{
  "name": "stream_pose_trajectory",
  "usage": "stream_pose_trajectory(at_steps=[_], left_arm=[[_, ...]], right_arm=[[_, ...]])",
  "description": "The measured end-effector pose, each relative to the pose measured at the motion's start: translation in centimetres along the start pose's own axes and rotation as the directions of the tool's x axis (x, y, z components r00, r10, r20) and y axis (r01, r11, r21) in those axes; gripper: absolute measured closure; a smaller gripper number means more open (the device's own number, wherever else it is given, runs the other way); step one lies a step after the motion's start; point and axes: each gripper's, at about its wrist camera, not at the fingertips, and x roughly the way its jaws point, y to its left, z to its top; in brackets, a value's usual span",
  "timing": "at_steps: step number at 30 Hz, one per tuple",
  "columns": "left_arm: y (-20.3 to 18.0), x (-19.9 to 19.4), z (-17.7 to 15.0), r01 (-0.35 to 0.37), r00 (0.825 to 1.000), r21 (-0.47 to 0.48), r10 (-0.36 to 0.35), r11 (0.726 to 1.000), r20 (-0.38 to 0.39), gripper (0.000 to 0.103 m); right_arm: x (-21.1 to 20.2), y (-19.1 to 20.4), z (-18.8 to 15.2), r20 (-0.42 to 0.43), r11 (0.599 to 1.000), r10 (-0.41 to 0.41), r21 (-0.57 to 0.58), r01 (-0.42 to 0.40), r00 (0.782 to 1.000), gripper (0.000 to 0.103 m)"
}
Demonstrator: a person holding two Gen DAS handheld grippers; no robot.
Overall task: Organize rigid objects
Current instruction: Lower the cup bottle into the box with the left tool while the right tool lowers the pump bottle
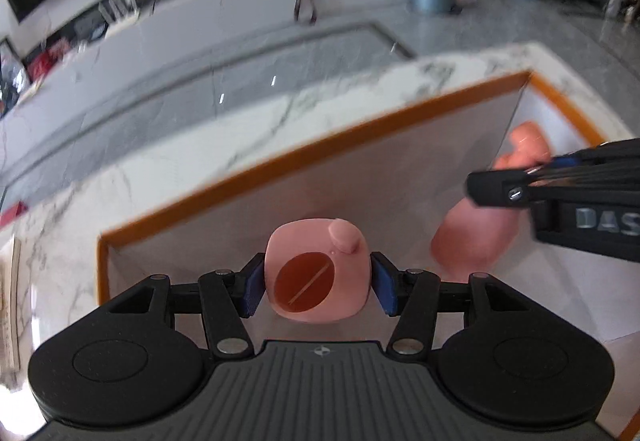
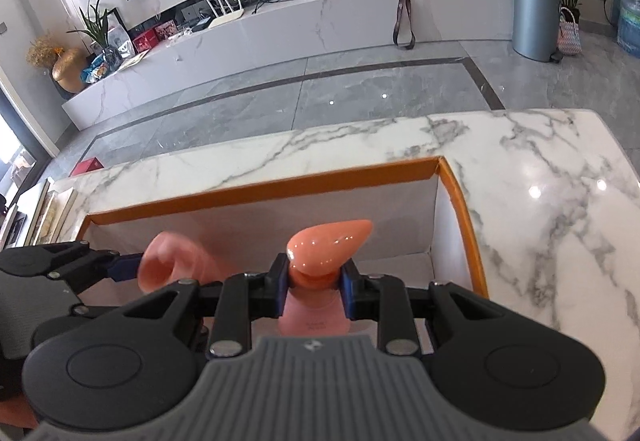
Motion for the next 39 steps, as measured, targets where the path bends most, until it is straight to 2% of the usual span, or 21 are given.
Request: stream_pose_trajectory(at_steps=[2, 8, 14, 18, 27, 31, 37, 39], left_arm=[[0.3, 0.6, -0.2, -0.023, 0.999, -0.023, 0.022, 0.999, -0.044, 0.038], [1.3, -0.2, -1.1, -0.004, 0.998, -0.016, 0.003, 1.0, -0.068, 0.036], [1.5, -1.9, -1.6, 0.01, 1.0, 0.024, -0.01, 1.0, -0.009, 0.028], [2.3, -3.9, -2.0, 0.035, 0.999, 0.014, -0.036, 0.999, 0.028, 0.028], [6.3, -7.1, -1.1, 0.092, 0.988, -0.119, -0.076, 0.989, 0.135, 0.027], [8.4, -7.3, -1.1, 0.095, 0.99, -0.169, -0.076, 0.981, 0.116, 0.027], [9.6, -6.5, -2.9, 0.149, 0.988, -0.18, -0.139, 0.972, 0.066, 0.03], [9.6, -6.3, -3.5, 0.166, 0.986, -0.181, -0.158, 0.969, 0.056, 0.038]], right_arm=[[0.2, 0.0, -0.1, -0.009, 1.0, -0.003, 0.0, 0.003, 1.0, 0.076], [0.1, 0.2, -0.5, -0.034, 1.0, -0.008, -0.008, 0.008, 0.999, 0.076], [0.4, 0.8, -0.6, -0.048, 1.0, -0.008, -0.011, 0.007, 0.999, 0.076], [0.6, 1.5, -0.5, -0.054, 1.0, -0.006, -0.025, 0.004, 0.999, 0.076], [1.4, 2.9, -0.1, -0.065, 0.999, -0.013, -0.052, 0.01, 0.998, 0.076], [2.3, 4.0, 0.1, -0.076, 0.997, -0.014, -0.072, 0.009, 0.997, 0.076], [3.4, 5.7, 0.5, -0.091, 0.997, 0.01, -0.079, -0.017, 0.996, 0.076], [3.7, 6.3, 0.5, -0.095, 0.996, 0.015, -0.085, -0.023, 0.995, 0.076]])
